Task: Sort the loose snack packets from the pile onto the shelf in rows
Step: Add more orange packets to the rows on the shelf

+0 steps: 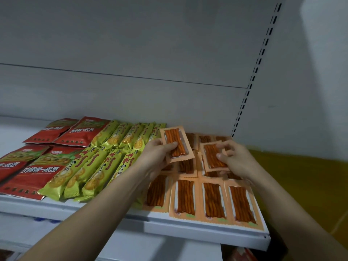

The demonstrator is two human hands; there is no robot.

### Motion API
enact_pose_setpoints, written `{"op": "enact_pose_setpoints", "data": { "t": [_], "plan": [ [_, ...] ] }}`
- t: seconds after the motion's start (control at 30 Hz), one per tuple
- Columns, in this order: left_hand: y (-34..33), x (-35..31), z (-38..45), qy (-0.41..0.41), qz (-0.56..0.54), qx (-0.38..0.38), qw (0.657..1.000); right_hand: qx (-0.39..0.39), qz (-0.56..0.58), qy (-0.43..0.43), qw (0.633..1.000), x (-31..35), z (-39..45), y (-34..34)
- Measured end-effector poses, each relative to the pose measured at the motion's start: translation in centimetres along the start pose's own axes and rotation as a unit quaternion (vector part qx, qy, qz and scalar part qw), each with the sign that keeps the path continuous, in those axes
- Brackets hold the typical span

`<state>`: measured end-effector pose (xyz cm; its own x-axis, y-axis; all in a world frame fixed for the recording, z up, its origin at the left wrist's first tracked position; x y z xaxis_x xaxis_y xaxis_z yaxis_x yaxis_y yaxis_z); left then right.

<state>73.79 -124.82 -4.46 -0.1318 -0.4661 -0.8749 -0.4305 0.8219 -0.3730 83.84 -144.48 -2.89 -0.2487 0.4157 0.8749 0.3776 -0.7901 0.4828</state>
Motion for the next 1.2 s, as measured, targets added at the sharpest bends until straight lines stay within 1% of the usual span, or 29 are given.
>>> {"op": "enact_pose_setpoints", "data": {
  "t": [0.1,0.17,0.27,0.33,0.37,0.4,0.47,0.57,0.63,0.7,0.77,0.8,0.83,0.87,0.93,0.97,1.03,1.07,1.1,1.13,1.2],
  "plan": [
    [-0.3,0.5,0.1,0.005,0.007,-0.001,1.0,-0.004,-0.028,-0.028,0.999,-1.7,0.2,-0.8],
    [-0.5,1.1,0.1,0.011,0.025,-0.005,1.0,-0.014,-0.12,-0.015,0.993,-1.8,0.4,-1.1],
    [-0.8,1.7,0.1,0.02,0.054,-0.005,0.998,-0.03,-0.295,0.015,0.955,-0.7,-0.3,-1.0],
    [-1.1,1.9,0.0,0.026,0.055,0.002,0.998,-0.05,-0.357,0.044,0.932,0.2,-0.6,-0.8],
    [-1.3,2.0,0.0,0.028,0.053,0.007,0.998,-0.059,-0.357,0.059,0.93,0.6,-0.7,-0.6],
    [-1.5,2.0,-0.1,0.029,0.053,0.01,0.998,-0.066,-0.329,0.072,0.939,1.1,-0.7,-0.4],
    [-2.0,2.0,-0.1,0.027,0.052,0.01,0.998,-0.075,-0.235,0.096,0.964,1.9,-0.6,0.1],
    [-2.7,2.2,0.3,0.023,0.052,0.012,0.998,-0.073,-0.149,0.127,0.978,3.3,-0.9,0.4],
    [-3.4,2.7,0.6,0.025,0.056,0.016,0.998,-0.032,-0.077,0.113,0.99,3.4,-1.3,-0.4],
    [-4.4,3.0,0.7,0.023,0.068,0.027,0.997,0.007,-0.022,0.101,0.995,3.2,-1.7,-1.2],
    [-5.6,3.3,0.5,0.011,0.088,0.042,0.995,-0.006,0.021,0.095,0.995,2.7,-1.6,-0.6],
    [-6.2,3.3,0.5,-0.005,0.122,0.045,0.992,-0.025,0.033,0.089,0.995,2.1,-1.5,0.1],
    [-6.5,3.0,0.7,-0.041,0.197,0.036,0.979,-0.044,0.042,0.081,0.995,1.5,-1.3,0.9],
    [-6.9,2.4,0.8,-0.095,0.304,0.022,0.948,-0.062,0.051,0.067,0.995,0.8,-1.1,1.8],
    [-8.0,2.1,0.6,-0.192,0.502,0.014,0.843,-0.091,0.054,0.029,0.994,-1.2,-0.7,3.6],
    [-8.5,2.5,0.5,-0.219,0.568,0.022,0.793,-0.098,0.042,0.01,0.994,-2.3,-0.5,4.3],
    [-8.9,3.6,0.4,-0.24,0.657,0.038,0.714,-0.094,0.011,-0.021,0.995,-4.1,-0.4,5.1],
    [-8.9,4.1,0.5,-0.238,0.684,0.041,0.688,-0.089,0.003,-0.031,0.996,-4.8,-0.3,5.2],
    [-8.7,4.5,0.8,-0.23,0.7,0.04,0.675,-0.084,-0.006,-0.037,0.996,-5.4,-0.3,5.2],
    [-8.5,4.8,1.0,-0.224,0.706,0.038,0.671,-0.081,-0.024,-0.039,0.996,-5.7,-0.3,5.1],
    [-8.2,5.0,1.5,-0.221,0.704,0.031,0.675,-0.079,-0.102,-0.034,0.991,-6.0,-0.4,4.9]
  ]
}}
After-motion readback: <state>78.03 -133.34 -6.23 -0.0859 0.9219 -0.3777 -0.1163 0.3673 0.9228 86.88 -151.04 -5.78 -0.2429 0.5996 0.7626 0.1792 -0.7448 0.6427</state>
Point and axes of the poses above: each hand's wrist, its own z-axis towards the middle knuckle, its own y-axis out of the back of the hand, x = y × z, the point moved 9 cm from there along z, towards the middle knuckle, and after that the axes turned 7 degrees about y, right-handed, at the moved point
